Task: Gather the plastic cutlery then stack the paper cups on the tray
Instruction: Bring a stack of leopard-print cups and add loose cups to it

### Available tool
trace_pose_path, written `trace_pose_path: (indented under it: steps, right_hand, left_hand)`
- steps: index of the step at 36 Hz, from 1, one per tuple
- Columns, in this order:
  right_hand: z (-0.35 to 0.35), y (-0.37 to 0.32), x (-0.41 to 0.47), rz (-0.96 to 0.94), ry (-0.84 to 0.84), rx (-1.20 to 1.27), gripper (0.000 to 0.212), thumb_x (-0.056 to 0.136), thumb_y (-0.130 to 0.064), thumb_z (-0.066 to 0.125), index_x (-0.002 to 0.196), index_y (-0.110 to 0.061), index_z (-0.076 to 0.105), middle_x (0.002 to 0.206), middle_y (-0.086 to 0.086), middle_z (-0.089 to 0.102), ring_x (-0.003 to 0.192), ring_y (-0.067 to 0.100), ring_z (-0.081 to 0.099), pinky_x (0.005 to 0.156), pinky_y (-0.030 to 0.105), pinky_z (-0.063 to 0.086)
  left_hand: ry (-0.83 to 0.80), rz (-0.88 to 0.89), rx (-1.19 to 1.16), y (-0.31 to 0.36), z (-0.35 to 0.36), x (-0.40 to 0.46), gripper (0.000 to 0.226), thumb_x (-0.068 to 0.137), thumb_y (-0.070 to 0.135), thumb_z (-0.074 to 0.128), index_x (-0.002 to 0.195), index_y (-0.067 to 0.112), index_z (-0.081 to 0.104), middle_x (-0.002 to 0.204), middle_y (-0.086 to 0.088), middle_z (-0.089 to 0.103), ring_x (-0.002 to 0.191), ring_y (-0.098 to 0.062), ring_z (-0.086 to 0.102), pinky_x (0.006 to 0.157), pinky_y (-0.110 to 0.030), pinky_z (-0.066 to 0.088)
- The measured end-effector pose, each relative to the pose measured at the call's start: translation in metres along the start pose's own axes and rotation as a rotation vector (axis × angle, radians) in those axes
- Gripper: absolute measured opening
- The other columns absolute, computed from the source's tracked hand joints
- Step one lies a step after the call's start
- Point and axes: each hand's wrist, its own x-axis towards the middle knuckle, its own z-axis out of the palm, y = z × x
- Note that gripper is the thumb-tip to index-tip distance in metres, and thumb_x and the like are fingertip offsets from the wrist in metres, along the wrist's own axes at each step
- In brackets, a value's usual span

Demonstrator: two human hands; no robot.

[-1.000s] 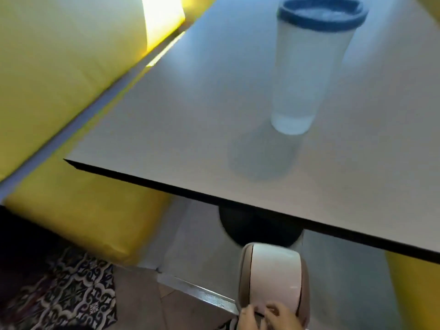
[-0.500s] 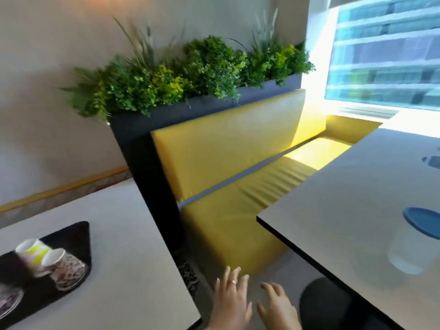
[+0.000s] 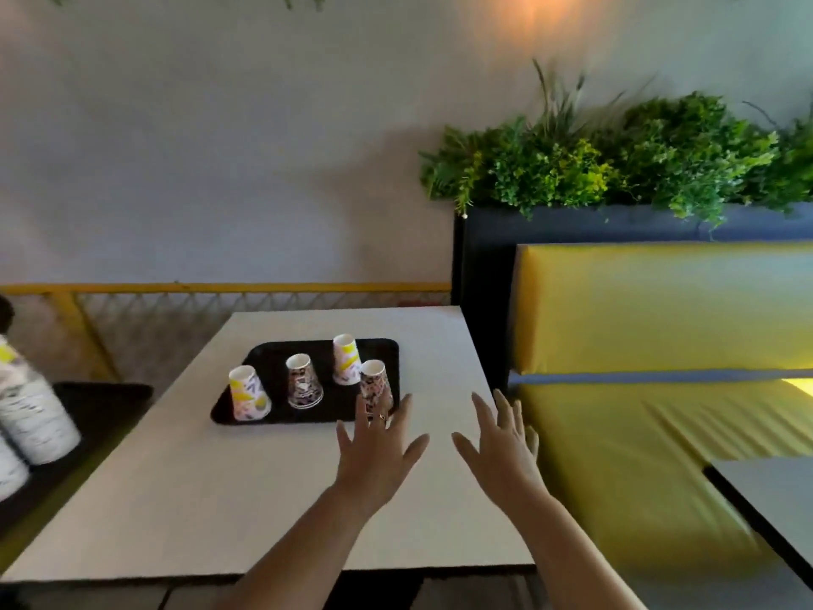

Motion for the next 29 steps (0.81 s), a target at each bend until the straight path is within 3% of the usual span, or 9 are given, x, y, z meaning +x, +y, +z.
trace_pose_path:
  steps: [7, 16, 29]
  right_hand:
    - [0.033, -0.107, 0.012, -0.150, 0.003, 0.013, 0.078, 0.090, -0.059, 0.035, 0.147, -0.028, -0.007, 0.156, 0.005, -0.017, 0.143, 0.029, -0.018, 0.115, 0.046, 0.001]
    - [0.084, -0.231, 0.005, -0.308, 0.031, 0.073, 0.084, 0.086, -0.059, 0.045, 0.148, -0.028, -0.003, 0.157, 0.002, -0.013, 0.144, 0.024, -0.012, 0.115, 0.049, 0.004]
    - [0.148, -0.336, 0.022, -0.469, -0.071, 0.100, 0.082, 0.088, -0.057, 0.043, 0.148, -0.027, -0.004, 0.157, 0.004, -0.012, 0.144, 0.025, -0.014, 0.116, 0.046, 0.002]
  left_hand:
    - [0.041, -0.134, 0.023, -0.099, -0.040, -0.022, 0.065, 0.094, 0.058, 0.028, 0.146, 0.043, -0.007, 0.158, 0.004, -0.014, 0.145, -0.031, -0.012, 0.112, -0.060, 0.008]
    - [0.113, -0.277, 0.030, -0.211, -0.079, -0.052, 0.070, 0.094, 0.057, 0.029, 0.149, 0.028, -0.003, 0.159, -0.004, -0.008, 0.146, -0.031, -0.007, 0.114, -0.056, 0.009]
    - [0.191, -0.479, 0.055, -0.324, -0.092, -0.070, 0.075, 0.094, 0.052, 0.037, 0.149, 0.020, -0.002, 0.159, -0.005, -0.003, 0.146, -0.027, -0.003, 0.116, -0.049, 0.011]
